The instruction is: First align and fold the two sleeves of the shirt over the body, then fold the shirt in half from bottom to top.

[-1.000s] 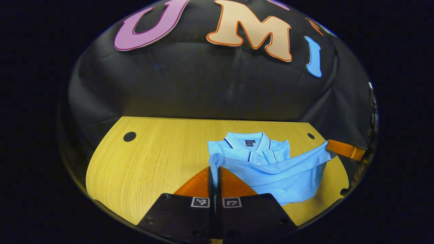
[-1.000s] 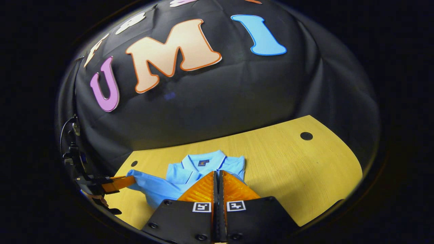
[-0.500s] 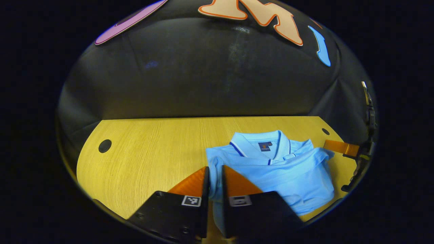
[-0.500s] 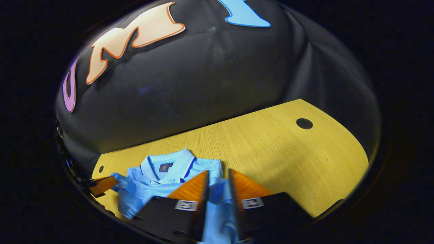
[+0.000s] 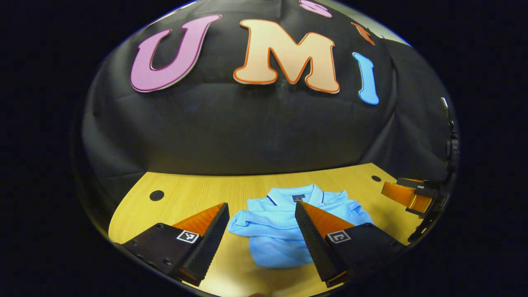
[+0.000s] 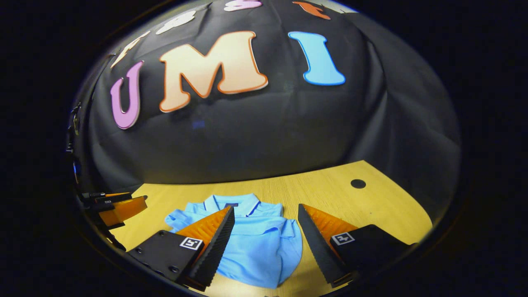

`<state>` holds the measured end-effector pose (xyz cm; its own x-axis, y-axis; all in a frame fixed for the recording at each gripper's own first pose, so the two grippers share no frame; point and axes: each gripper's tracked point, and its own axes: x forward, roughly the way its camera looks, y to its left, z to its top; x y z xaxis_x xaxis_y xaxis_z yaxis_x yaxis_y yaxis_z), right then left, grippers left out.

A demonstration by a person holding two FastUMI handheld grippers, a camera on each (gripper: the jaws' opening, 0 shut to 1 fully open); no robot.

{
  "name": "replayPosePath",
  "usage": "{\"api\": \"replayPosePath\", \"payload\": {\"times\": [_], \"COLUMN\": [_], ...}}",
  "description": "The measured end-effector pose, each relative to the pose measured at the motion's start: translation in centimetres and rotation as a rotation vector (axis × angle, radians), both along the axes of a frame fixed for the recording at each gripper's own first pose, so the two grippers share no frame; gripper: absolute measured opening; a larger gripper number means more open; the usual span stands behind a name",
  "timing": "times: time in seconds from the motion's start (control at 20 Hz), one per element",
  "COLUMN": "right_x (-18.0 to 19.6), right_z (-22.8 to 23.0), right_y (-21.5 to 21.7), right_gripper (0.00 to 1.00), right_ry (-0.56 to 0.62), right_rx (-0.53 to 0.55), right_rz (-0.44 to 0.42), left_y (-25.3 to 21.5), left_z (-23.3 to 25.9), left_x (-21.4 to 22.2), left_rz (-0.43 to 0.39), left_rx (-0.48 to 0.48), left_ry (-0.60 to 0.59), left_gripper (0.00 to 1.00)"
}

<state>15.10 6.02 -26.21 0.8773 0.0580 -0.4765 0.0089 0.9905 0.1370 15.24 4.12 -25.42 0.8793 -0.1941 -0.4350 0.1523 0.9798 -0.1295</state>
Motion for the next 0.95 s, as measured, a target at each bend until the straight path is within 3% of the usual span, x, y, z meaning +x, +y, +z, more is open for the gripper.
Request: {"api": "replayPosePath", "payload": {"times": [0.25, 0.5, 0.95], "right_x": [-7.4, -14.0, -16.6], "right_z": [7.8, 11.2, 15.0], "right_y": [0.2, 0.6, 0.8], "right_gripper": [0.97, 0.97, 0.97], "right_ry": [-0.138, -0.192, -0.245], "right_rx": [-0.022, -0.039, -0.022], "right_rz": [0.057, 0.100, 0.109], "left_y": [-0.9, -1.7, -0.6], "left_z": [5.8, 9.5, 13.2], "left_x": [-6.7, -12.8, -16.6], "left_rz": [-0.002, 0.001, 0.030], "left_rx": [0.023, 0.036, 0.019], "left_ry": [-0.096, -0.145, -0.188], "left_gripper": [0.95, 0.95, 0.95]}}
